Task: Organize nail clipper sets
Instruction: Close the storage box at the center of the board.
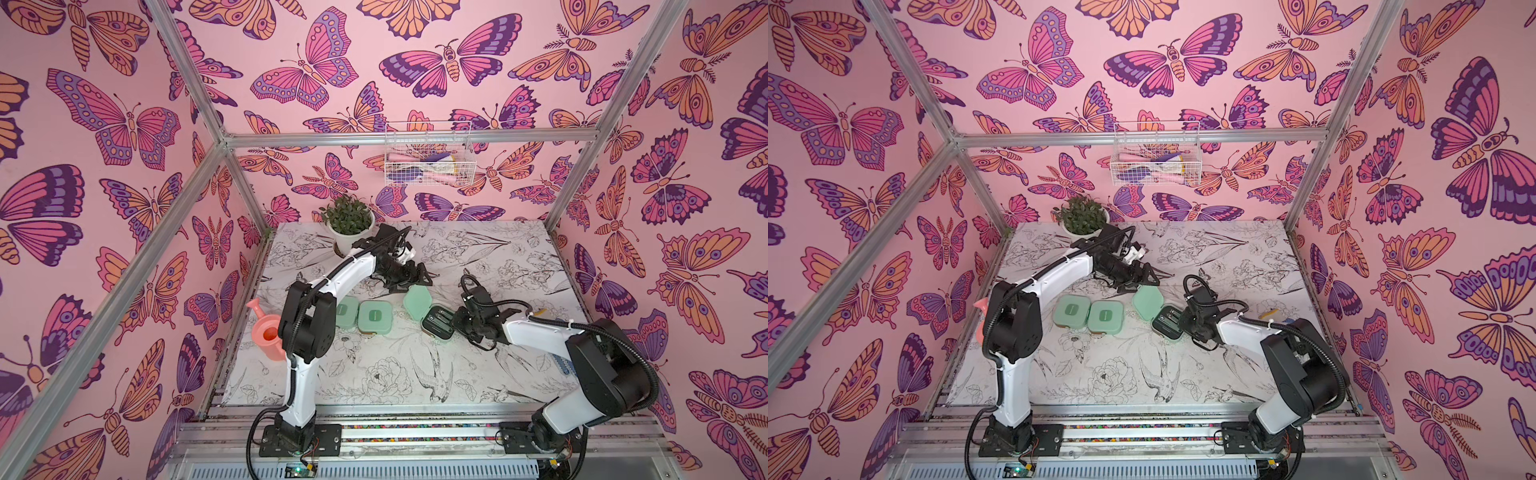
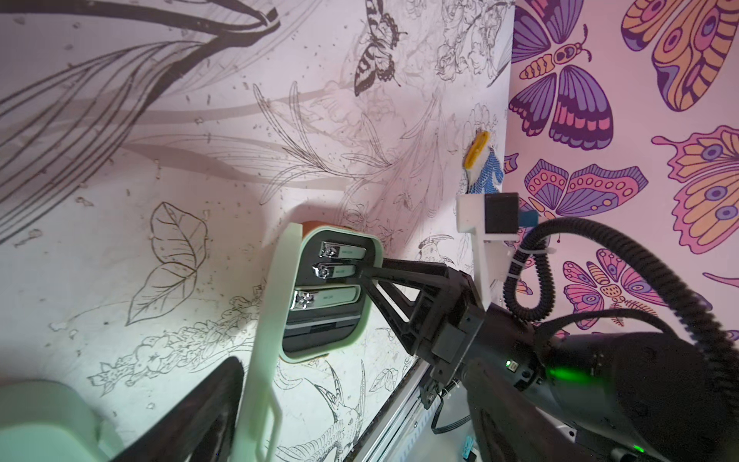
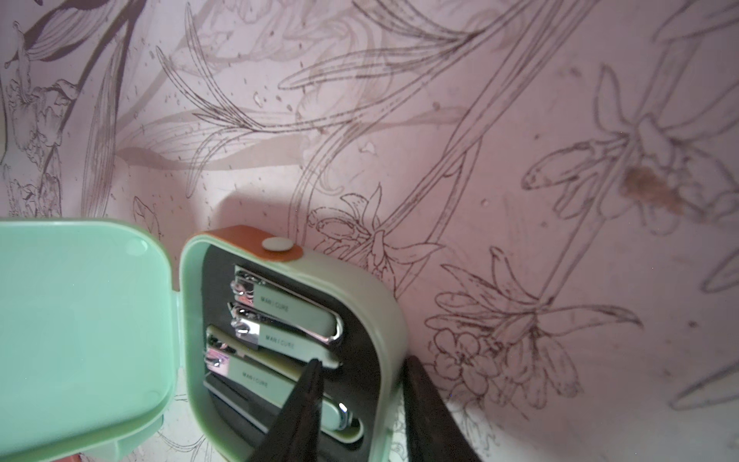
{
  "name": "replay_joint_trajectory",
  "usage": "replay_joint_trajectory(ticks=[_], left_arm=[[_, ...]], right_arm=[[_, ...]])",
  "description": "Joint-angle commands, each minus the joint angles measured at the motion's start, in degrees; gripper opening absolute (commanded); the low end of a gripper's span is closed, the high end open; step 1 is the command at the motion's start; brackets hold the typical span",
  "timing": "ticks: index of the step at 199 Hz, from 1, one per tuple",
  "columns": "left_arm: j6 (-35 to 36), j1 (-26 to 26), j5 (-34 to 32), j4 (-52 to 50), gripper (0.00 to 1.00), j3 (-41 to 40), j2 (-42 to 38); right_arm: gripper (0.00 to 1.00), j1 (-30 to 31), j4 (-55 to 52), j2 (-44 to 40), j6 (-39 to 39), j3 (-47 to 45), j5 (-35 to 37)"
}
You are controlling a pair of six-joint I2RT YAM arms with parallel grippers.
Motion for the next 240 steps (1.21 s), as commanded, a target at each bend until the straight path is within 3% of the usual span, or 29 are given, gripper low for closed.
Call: replay_joint_trajectory(ticks=[1, 14, 46, 52, 108, 134, 151, 167, 187, 192, 219, 240], left_arm=[[-0.71, -1.73, 1.17, -1.37, 0.89, -0.32, -1.95], [-0.91, -2.75, 1.26, -1.28, 0.89, -0.40, -1.97], [-1.52, -5.16, 0.26, -1.08, 0.89, -1.02, -1.89], [-1.66, -5.54, 0.04, -1.01, 0.89, -1.02, -1.91], [-2.53, -7.80, -0.41, -0.75, 0.89, 0.71, -2.64], [-2.84, -8.83, -0.32, -0.67, 0.89, 1.59, -2.49], [-3.10, -9.66, -0.41, -0.75, 0.88, 1.67, -1.94], [-3.31, -10.45, -0.87, -0.74, 0.88, 1.45, -1.25], [-3.76, -11.57, -1.72, -0.68, 0.88, 0.77, -0.51], [-3.81, -11.76, -1.96, -0.73, 0.88, 0.55, -0.36], [-4.56, -13.04, -3.38, -0.02, 0.88, -1.53, 0.37], [-5.42, -13.69, -4.22, 0.99, 0.88, -3.50, 1.35]], right_arm=[[0.38, 0.41, -4.29, 2.75, 0.98, -0.95, -0.28], [0.42, 0.41, -4.57, 2.34, 0.86, -0.93, -0.22], [0.87, 0.32, -5.74, 0.16, 0.47, -1.44, 1.36], [1.00, 0.31, -5.95, -2.07, 0.44, -1.83, 1.91], [0.99, -1.44, -15.17, -17.62, -0.92, -6.45, 9.90], [0.99, -5.35, -15.63, -27.94, -2.06, -12.31, 9.70], [0.99, -10.05, -11.11, -35.01, -2.35, -18.28, 4.58], [1.00, -17.17, -0.84, -40.30, -0.73, -25.38, -6.68], [0.78, -25.61, 3.91, -44.73, 0.56, -29.45, -17.83], [0.73, -26.46, 2.04, -45.74, -0.46, -28.95, -18.44], [0.67, -26.71, -9.68, -49.33, -7.85, -22.83, -16.20], [0.65, -26.67, -9.77, -48.15, -10.35, -20.27, -19.26]])
